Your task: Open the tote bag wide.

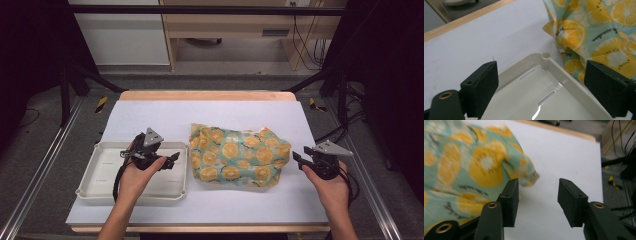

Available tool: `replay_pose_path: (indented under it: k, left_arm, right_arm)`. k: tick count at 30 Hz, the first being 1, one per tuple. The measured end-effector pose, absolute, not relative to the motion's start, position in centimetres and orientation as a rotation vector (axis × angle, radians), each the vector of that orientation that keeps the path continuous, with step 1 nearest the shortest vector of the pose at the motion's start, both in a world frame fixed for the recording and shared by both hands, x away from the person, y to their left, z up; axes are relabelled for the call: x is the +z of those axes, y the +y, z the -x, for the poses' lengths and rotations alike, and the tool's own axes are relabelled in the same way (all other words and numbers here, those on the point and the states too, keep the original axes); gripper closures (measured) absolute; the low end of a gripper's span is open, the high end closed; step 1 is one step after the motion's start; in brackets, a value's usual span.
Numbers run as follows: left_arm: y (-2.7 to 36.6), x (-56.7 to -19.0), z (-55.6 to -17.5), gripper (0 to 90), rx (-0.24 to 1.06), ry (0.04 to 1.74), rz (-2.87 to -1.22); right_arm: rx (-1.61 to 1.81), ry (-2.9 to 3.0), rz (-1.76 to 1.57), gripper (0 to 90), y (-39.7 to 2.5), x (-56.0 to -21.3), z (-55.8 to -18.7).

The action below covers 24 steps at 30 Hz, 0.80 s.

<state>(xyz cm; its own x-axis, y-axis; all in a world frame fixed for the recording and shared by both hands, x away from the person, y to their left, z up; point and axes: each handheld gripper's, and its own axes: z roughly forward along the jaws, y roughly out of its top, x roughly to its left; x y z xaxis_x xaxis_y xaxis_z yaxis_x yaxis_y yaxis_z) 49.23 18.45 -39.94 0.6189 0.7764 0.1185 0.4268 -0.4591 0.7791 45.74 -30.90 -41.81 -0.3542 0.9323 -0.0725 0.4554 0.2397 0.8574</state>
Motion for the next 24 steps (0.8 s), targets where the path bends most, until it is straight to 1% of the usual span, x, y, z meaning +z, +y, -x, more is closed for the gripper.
replay_pose_path:
  k: [2,4,7,13,14,15,16,18,21,22,23,24]
  left_arm:
    - [18.2,-39.7,-49.2,12.7,0.617,0.928,-2.112]
    - [17.5,-39.2,-49.0,12.7,0.615,0.882,-2.130]
    - [17.2,-39.0,-49.0,12.6,0.622,0.866,-2.134]
    - [16.4,-38.6,-49.5,12.2,0.599,0.867,-2.140]
    - [16.3,-38.5,-49.5,12.6,0.605,0.856,-2.154]
    - [16.2,-38.4,-49.5,12.7,0.604,0.848,-2.160]
    - [16.2,-38.4,-49.5,13.0,0.604,0.848,-2.160]
    - [15.7,-38.3,-49.6,14.2,0.606,0.838,-2.160]
    - [15.6,-38.3,-49.9,14.6,0.607,0.835,-2.169]
    - [15.4,-38.3,-50.2,15.1,0.611,0.834,-2.173]
    - [15.4,-38.3,-50.2,15.1,0.611,0.834,-2.173]
    - [15.1,-38.2,-50.5,15.1,0.611,0.830,-2.176]
  right_arm:
    - [1.046,1.914,-1.244,55.3,-30.8,-41.2,-45.7]
    - [1.073,1.943,-1.191,60.1,-30.3,-39.8,-45.9]
    - [1.075,2.003,-1.146,62.8,-29.8,-39.0,-46.6]
    - [1.023,2.082,-1.072,62.8,-28.8,-37.6,-48.1]
    - [1.021,2.089,-1.068,63.8,-28.7,-37.3,-48.4]
    - [1.013,2.097,-1.067,66.6,-28.5,-37.1,-48.6]
    - [1.013,2.097,-1.067,66.6,-28.5,-37.1,-48.6]
    - [1.005,2.140,-1.044,70.7,-27.8,-36.4,-49.4]
    - [1.005,2.163,-1.033,71.1,-27.5,-36.2,-50.1]
    - [1.006,2.173,-1.037,70.0,-27.2,-36.2,-51.0]
    - [1.010,2.184,-1.041,68.1,-27.1,-36.2,-51.4]
    - [1.026,2.207,-1.045,63.8,-26.9,-36.3,-51.9]
